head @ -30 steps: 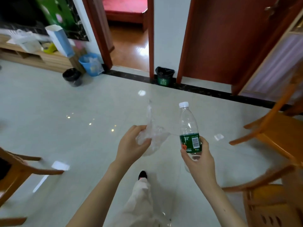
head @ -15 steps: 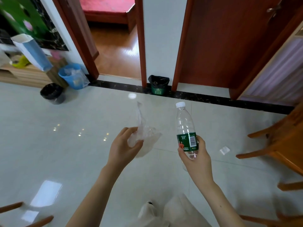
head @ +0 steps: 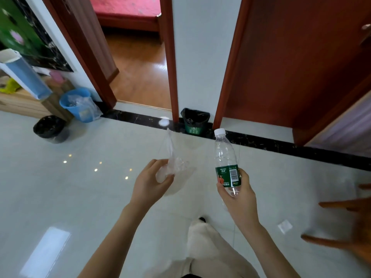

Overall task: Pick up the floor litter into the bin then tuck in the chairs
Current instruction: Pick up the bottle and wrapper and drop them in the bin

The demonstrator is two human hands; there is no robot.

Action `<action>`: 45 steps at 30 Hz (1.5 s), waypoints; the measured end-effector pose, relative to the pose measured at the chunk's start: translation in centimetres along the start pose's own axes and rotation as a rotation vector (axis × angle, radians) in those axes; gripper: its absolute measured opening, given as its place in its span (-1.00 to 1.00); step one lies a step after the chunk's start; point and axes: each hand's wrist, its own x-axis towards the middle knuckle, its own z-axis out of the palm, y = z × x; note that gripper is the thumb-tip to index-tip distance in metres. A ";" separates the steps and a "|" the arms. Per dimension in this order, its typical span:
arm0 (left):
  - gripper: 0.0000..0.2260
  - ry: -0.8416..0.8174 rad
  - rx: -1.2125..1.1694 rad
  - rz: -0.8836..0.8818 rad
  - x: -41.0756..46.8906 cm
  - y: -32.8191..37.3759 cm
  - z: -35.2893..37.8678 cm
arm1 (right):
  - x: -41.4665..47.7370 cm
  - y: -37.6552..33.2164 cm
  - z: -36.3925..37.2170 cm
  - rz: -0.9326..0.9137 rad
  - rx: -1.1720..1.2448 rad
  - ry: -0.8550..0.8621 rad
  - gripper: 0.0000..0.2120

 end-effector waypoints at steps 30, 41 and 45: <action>-0.69 -0.160 0.017 0.044 61.8 -6.5 3.9 | 55.9 -7.2 14.9 0.126 -0.024 0.035 -0.54; -0.69 -0.257 0.012 -0.164 73.3 -13.7 16.3 | 69.8 2.1 20.3 0.233 -0.055 -0.005 -0.53; -0.69 -0.265 -0.059 -0.317 75.0 -20.3 26.5 | 73.6 12.4 24.8 0.300 -0.093 -0.053 -0.53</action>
